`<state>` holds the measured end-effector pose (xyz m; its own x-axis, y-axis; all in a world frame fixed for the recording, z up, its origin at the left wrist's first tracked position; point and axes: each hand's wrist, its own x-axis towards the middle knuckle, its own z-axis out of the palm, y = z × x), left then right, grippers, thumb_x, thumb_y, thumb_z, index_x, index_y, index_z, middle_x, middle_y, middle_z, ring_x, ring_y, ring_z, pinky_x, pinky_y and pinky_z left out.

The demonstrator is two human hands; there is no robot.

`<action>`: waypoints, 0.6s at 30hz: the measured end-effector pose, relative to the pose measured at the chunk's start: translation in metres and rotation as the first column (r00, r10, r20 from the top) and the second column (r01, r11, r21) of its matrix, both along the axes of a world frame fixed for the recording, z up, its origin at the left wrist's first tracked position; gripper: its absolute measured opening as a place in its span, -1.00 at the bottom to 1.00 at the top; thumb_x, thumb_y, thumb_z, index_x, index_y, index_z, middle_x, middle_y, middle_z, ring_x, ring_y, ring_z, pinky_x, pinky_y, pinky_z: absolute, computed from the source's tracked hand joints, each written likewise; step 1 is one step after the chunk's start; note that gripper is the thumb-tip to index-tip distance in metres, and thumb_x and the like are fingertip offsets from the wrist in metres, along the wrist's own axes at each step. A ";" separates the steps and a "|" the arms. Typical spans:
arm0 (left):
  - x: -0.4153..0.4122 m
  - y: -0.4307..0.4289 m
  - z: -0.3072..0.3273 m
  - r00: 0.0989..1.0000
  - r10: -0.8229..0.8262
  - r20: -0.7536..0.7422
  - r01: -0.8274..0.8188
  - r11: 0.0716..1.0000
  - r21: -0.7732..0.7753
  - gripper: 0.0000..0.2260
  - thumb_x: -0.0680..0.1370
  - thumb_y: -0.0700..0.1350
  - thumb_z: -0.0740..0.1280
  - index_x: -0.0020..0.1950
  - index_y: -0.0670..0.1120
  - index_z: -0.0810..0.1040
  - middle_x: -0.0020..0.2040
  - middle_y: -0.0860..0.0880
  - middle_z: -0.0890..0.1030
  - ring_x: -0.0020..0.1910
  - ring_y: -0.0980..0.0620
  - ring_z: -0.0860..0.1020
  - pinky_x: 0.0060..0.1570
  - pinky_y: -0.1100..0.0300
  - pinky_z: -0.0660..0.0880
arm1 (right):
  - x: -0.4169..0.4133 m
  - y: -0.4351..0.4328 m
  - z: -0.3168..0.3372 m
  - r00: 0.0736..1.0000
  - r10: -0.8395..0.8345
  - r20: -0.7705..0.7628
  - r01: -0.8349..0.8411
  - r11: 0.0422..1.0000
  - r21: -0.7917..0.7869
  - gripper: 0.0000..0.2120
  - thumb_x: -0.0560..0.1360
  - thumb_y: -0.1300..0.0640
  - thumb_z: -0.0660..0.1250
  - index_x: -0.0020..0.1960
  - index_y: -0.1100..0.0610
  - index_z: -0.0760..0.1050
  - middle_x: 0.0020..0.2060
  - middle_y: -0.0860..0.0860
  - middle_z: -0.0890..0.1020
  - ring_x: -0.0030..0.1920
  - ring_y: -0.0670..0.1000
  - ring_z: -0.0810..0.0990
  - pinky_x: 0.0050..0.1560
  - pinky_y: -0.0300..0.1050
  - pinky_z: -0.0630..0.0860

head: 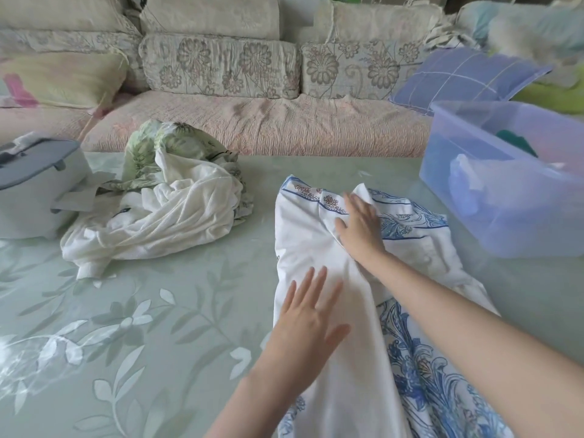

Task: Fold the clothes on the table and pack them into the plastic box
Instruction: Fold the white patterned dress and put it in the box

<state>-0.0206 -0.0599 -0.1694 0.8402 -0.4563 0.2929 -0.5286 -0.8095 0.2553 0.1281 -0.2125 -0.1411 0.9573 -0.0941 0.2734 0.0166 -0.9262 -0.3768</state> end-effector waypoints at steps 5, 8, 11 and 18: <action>0.006 0.009 -0.011 0.991 0.124 -0.048 -0.113 0.973 0.200 -0.32 0.57 0.33 -0.20 0.43 -0.03 0.39 0.43 -0.13 0.36 0.41 -0.13 0.33 0.35 0.03 0.32 | 0.007 0.019 -0.014 0.895 0.286 -0.342 -0.317 0.947 -0.040 -0.43 0.63 -0.19 -0.08 0.56 -0.04 -0.15 0.55 -0.01 -0.16 0.54 0.01 -0.20 0.50 0.03 -0.20; 0.002 0.011 -0.020 0.985 0.127 -0.118 -0.090 0.956 0.280 -0.26 0.54 0.37 -0.21 0.47 -0.08 0.32 0.48 -0.14 0.26 0.45 -0.11 0.27 0.38 0.03 0.25 | 0.010 0.012 -0.030 0.858 0.228 -0.460 -0.300 0.950 -0.089 -0.39 0.59 -0.27 -0.17 0.55 -0.06 -0.21 0.54 -0.02 -0.23 0.53 -0.01 -0.25 0.51 0.03 -0.23; 0.002 0.010 -0.021 0.981 0.139 -0.137 -0.093 0.950 0.298 -0.26 0.56 0.35 -0.21 0.34 -0.09 0.50 0.33 -0.12 0.49 0.31 -0.08 0.47 0.12 0.00 0.51 | 0.011 0.009 -0.031 0.873 0.224 -0.434 -0.278 0.959 -0.064 -0.39 0.60 -0.26 -0.16 0.55 -0.05 -0.22 0.54 -0.03 -0.24 0.52 -0.02 -0.27 0.51 0.03 -0.25; 0.011 0.007 -0.008 0.978 0.193 -0.079 -0.172 0.961 0.214 -0.32 0.59 0.29 -0.20 0.36 -0.09 0.46 0.34 -0.15 0.48 0.35 -0.17 0.42 0.14 -0.10 0.48 | 0.020 0.040 -0.011 0.863 0.341 -0.373 -0.391 0.918 -0.065 -0.41 0.59 -0.28 -0.11 0.54 -0.16 -0.20 0.53 -0.12 -0.21 0.52 0.02 -0.29 0.48 0.03 -0.28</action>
<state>-0.0096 -0.0526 -0.1770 0.9347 -0.3343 0.1207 -0.3478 -0.9302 0.1169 0.1480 -0.1723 -0.1525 0.9504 0.2951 -0.0980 0.2554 -0.9208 -0.2948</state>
